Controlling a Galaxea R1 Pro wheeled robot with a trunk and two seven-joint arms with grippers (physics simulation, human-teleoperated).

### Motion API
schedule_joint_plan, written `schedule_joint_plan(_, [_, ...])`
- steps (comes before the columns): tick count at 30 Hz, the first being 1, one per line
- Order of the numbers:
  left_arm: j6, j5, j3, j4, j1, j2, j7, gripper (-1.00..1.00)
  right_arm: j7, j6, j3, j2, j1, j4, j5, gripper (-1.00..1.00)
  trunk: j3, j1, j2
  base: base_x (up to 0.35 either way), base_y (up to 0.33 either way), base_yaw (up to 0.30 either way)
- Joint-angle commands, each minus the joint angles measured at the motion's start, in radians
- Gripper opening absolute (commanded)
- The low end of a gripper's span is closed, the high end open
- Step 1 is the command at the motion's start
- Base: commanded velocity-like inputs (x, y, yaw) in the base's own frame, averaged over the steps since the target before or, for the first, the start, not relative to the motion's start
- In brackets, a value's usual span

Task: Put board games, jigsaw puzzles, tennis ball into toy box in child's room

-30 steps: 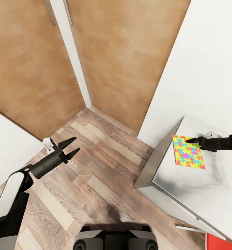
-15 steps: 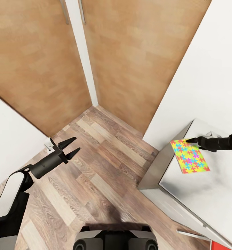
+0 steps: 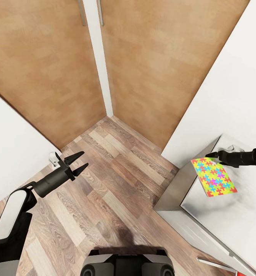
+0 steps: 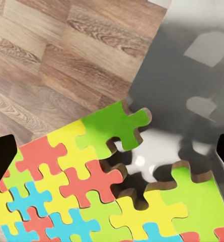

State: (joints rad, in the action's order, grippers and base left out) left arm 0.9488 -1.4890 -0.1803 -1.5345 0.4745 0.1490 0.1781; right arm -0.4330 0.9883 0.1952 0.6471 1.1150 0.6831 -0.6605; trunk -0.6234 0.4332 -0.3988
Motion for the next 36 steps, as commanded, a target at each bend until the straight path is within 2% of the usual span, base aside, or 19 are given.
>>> schedule_joint_plan(1, [0.004,0.007,-0.001,0.001,0.001,0.0,0.007,1.0,-0.01,0.003,0.003,0.0,0.0,0.0,-0.008,1.0,-0.001,0.017,-0.001,0.0,0.0,0.023])
schedule_joint_plan(13, [0.004,0.009,-0.001,0.001,0.001,0.0,0.007,1.0,-0.01,0.002,0.002,0.001,0.0,0.001,-0.008,1.0,-0.001,0.017,-0.001,0.0,0.0,0.008])
schedule_joint_plan(17, [0.004,0.01,0.0,0.001,0.001,-0.001,0.006,1.0,-0.012,-0.004,0.001,0.01,0.0,0.001,-0.008,1.0,-0.001,0.017,-0.001,0.0,0.0,0.002])
schedule_joint_plan(19, [0.003,0.013,0.001,0.003,0.001,-0.001,0.003,1.0,-0.015,-0.01,-0.003,0.023,0.0,0.002,-0.009,1.0,-0.001,0.017,-0.001,0.0,0.0,0.001])
schedule_joint_plan(21, [-0.003,0.029,0.01,0.011,0.004,-0.003,0.001,1.0,-0.018,-0.022,-0.015,0.047,0.0,0.004,-0.009,1.0,-0.001,0.017,-0.001,0.0,0.0,0.0])
schedule_joint_plan(22, [-0.003,0.029,0.01,0.011,0.004,-0.003,0.001,1.0,-0.018,-0.022,-0.015,0.047,0.0,0.004,-0.009,1.0,-0.001,0.017,-0.001,0.0,0.0,0.0])
schedule_joint_plan(25, [-0.026,0.074,0.048,0.039,0.011,-0.017,0.002,1.0,-0.03,-0.059,-0.044,0.086,-0.002,0.01,-0.01,1.0,-0.001,0.017,-0.001,0.0,0.0,0.0])
schedule_joint_plan(26, [-0.026,0.074,0.048,0.039,0.011,-0.017,0.002,1.0,-0.03,-0.059,-0.044,0.086,-0.002,0.01,-0.01,1.0,-0.001,0.017,-0.001,0.0,0.0,0.0])
schedule_joint_plan(27, [-0.035,0.091,0.063,0.051,0.016,-0.025,0.002,1.0,-0.039,-0.074,-0.054,0.097,-0.003,0.012,-0.011,1.0,-0.001,0.017,-0.001,0.0,0.0,0.0])
schedule_joint_plan(30, [-0.055,0.137,0.099,0.087,0.041,-0.046,0.004,1.0,-0.094,-0.113,-0.074,0.124,-0.015,0.016,-0.011,1.0,-0.001,0.017,-0.001,0.0,0.0,0.0])
schedule_joint_plan(31, [-0.055,0.137,0.099,0.087,0.041,-0.046,0.004,1.0,-0.094,-0.113,-0.074,0.124,-0.015,0.016,-0.011,1.0,-0.001,0.017,-0.001,0.0,0.0,0.0])
schedule_joint_plan(35, [-0.066,0.182,0.135,0.126,0.071,-0.062,0.007,1.0,-0.199,-0.146,-0.091,0.158,-0.038,0.021,-0.011,1.0,-0.001,0.017,-0.001,0.0,0.0,0.0])
schedule_joint_plan(36, [-0.066,0.182,0.135,0.126,0.071,-0.062,0.007,1.0,-0.199,-0.146,-0.091,0.158,-0.038,0.021,-0.011,1.0,-0.001,0.017,-0.001,0.0,0.0,0.0])
